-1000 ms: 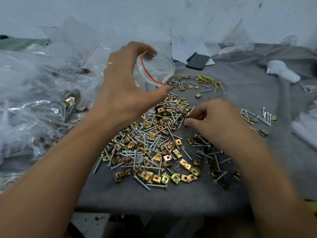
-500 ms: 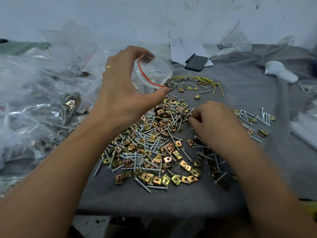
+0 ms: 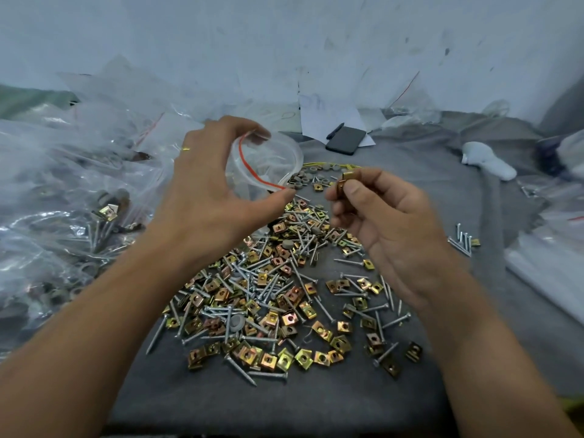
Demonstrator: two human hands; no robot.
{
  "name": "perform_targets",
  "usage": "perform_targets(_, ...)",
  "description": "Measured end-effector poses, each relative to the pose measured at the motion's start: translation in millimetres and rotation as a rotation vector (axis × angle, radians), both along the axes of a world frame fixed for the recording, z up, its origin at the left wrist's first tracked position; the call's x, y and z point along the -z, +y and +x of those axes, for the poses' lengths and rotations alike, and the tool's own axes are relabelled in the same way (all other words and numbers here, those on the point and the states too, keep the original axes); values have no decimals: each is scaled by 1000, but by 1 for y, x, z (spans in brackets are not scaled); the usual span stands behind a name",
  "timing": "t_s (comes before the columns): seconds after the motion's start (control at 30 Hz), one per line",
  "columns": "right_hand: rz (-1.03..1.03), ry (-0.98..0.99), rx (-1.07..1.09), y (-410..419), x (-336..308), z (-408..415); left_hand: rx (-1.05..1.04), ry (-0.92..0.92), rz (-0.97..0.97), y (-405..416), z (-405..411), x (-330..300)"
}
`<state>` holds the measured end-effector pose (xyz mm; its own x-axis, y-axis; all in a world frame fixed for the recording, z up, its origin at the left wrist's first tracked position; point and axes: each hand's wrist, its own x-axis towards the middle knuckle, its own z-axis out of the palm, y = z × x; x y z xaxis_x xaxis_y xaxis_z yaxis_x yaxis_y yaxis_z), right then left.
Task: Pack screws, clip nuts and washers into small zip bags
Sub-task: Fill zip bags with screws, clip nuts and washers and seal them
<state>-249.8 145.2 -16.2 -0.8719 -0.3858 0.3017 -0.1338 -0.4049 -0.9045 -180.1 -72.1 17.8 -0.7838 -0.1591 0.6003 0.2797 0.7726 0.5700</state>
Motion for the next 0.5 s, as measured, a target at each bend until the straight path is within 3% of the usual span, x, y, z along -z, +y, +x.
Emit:
perform_targets(0.33,-50,80,13,1,-4,5,29,-25,1,0,-4,5)
perform_targets(0.5,137,357,278,-6,-14,13,96,5,-81,13,0,4)
